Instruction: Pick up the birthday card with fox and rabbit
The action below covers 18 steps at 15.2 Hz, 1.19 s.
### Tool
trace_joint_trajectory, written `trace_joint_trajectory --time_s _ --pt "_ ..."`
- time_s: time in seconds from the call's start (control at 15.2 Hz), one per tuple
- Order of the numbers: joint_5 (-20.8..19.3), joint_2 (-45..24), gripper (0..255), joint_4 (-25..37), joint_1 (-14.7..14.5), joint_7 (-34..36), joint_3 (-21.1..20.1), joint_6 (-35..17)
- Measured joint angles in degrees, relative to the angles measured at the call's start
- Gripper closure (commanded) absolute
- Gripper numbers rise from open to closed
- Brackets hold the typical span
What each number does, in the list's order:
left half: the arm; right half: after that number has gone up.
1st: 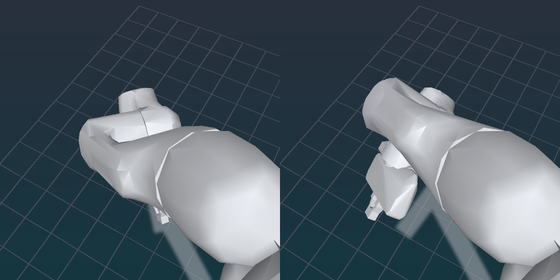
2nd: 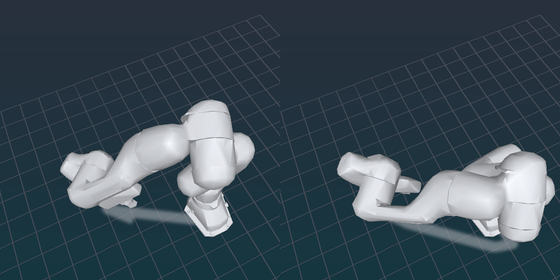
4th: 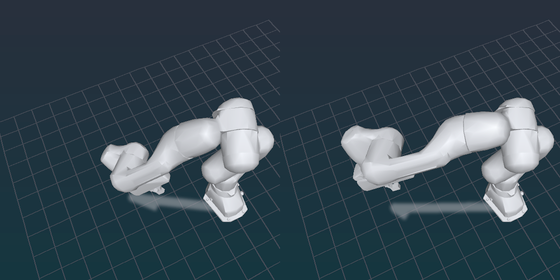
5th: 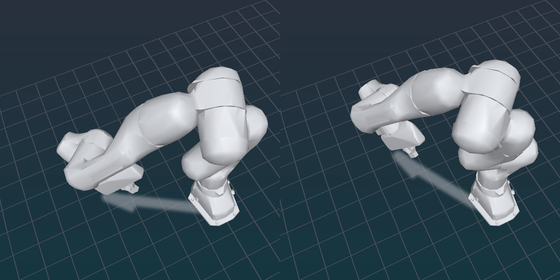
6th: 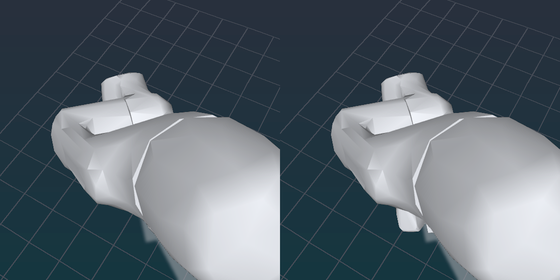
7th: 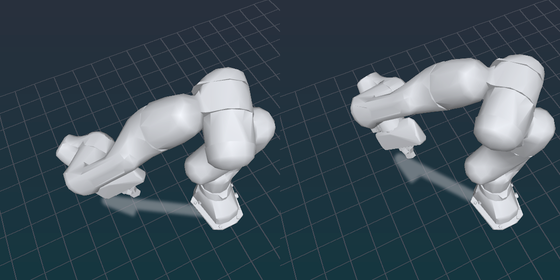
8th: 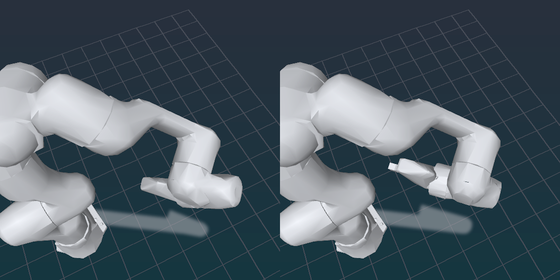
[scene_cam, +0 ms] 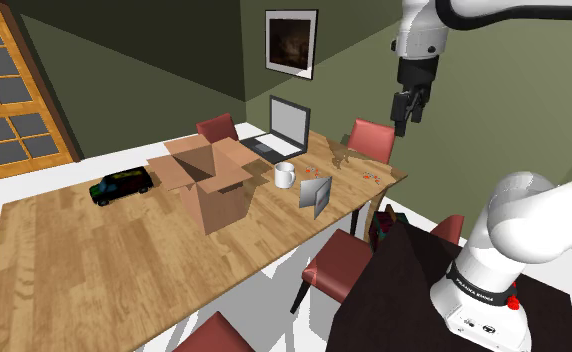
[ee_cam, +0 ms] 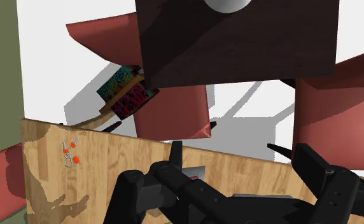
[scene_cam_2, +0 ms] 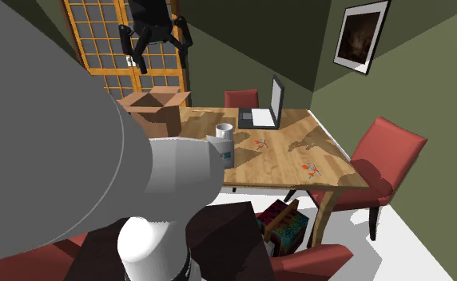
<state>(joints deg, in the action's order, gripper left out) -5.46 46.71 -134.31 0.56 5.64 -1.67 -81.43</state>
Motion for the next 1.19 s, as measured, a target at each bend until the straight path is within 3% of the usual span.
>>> trace_joint_trajectory --time_s 0.26,0.86,1.19 --pt "-0.7 -1.5 0 -2.3 0.4 -0.2 0.8 -4.0" --pt "-4.2 -13.3 0 -7.6 2.8 -1.0 4.8 -22.5" --pt "-5.6 -22.3 0 -7.6 4.0 -1.0 6.7 -32.3"
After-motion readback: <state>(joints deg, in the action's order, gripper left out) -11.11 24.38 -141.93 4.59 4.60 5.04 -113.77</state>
